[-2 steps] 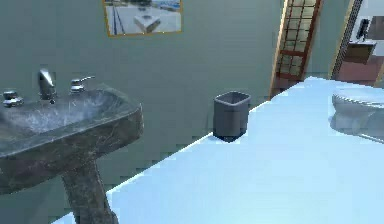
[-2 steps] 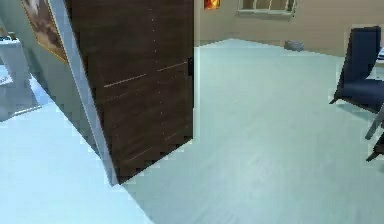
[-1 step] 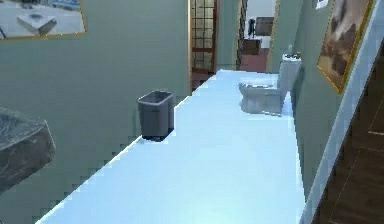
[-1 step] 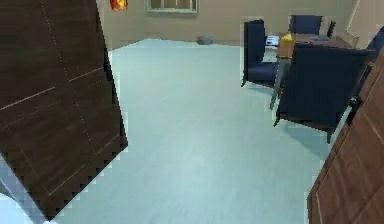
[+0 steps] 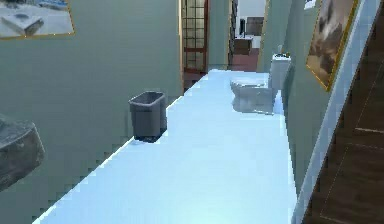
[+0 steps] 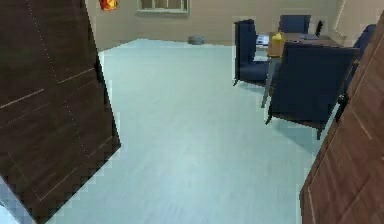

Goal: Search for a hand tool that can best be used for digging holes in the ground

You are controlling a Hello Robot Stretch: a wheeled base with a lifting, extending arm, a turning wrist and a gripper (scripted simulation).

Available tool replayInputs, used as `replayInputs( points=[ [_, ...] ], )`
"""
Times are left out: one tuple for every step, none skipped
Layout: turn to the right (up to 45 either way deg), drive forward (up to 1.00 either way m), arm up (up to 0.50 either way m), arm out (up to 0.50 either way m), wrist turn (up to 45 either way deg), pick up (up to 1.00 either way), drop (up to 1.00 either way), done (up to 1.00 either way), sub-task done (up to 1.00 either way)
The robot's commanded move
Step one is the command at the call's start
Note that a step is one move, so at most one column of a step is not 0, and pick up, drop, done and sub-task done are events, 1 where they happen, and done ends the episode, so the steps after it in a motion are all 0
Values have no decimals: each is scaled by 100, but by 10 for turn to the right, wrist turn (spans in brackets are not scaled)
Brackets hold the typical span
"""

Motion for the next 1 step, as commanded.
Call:
replayInputs(
  points=[
    [60, 0, 0, 0, 0, 0, 0, 0, 0]
  ],
)
